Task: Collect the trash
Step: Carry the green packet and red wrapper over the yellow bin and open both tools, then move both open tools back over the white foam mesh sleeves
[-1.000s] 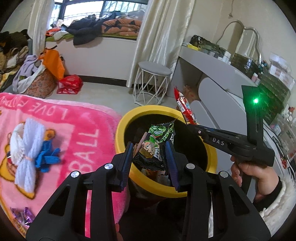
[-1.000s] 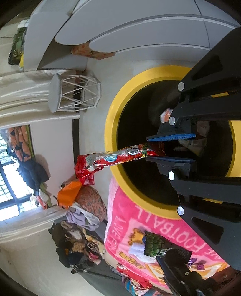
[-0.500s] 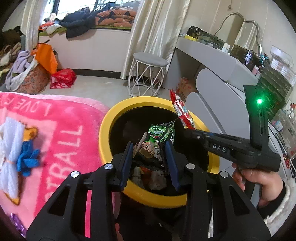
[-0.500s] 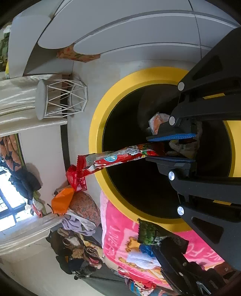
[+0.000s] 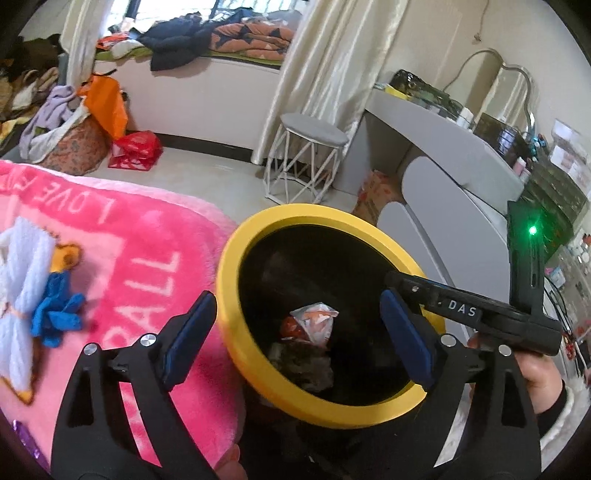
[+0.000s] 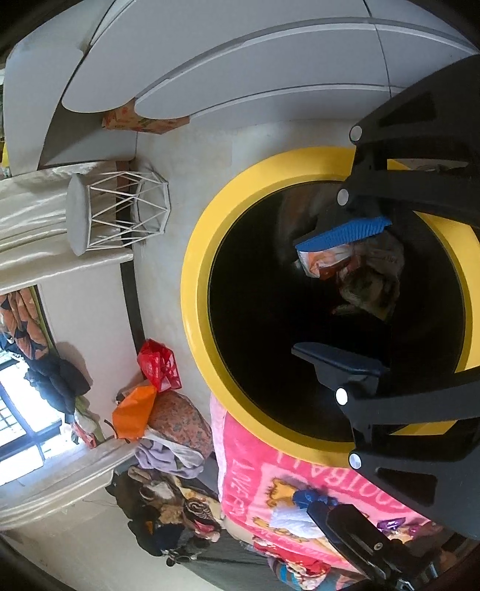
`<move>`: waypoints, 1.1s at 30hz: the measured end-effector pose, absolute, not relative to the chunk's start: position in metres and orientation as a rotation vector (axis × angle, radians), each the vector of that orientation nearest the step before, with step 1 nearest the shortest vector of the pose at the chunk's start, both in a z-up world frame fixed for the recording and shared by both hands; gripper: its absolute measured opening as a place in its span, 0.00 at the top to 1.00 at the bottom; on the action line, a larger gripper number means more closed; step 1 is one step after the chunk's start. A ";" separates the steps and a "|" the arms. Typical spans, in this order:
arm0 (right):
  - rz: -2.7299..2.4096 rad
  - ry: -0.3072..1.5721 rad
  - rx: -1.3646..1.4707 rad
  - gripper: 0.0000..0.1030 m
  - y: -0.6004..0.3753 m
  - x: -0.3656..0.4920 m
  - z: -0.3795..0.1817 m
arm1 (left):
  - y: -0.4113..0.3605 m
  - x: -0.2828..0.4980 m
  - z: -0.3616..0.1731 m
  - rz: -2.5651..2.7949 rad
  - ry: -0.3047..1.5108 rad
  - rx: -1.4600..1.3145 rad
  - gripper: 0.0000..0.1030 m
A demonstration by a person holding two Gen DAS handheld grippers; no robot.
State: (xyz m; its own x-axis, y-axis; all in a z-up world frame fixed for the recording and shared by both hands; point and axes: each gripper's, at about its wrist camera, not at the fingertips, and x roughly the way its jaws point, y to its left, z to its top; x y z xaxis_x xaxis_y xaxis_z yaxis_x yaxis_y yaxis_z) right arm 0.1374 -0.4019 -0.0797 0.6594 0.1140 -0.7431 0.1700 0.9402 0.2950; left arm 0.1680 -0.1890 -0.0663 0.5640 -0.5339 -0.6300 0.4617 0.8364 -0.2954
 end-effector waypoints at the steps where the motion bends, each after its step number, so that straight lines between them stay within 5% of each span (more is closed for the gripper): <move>1: -0.029 0.848 0.355 0.52 -0.400 0.137 -0.078 | -0.185 0.166 -0.065 -0.577 0.768 -0.110 0.20; 27: 0.188 0.634 0.206 0.40 -0.307 0.118 -0.014 | -0.088 0.143 -0.022 -0.338 0.629 -0.186 0.18; 33: 0.251 0.619 0.181 0.39 -0.279 0.116 -0.008 | -0.059 0.142 -0.018 -0.285 0.605 -0.201 0.11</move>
State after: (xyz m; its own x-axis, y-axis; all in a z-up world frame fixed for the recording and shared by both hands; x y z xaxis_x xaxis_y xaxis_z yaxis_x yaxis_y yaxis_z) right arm 0.1158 -0.2795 -0.0084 0.7859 0.2852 -0.5487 -0.1778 0.9540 0.2413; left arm 0.1418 -0.0590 -0.0176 0.7851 -0.3207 -0.5299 0.2042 0.9417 -0.2674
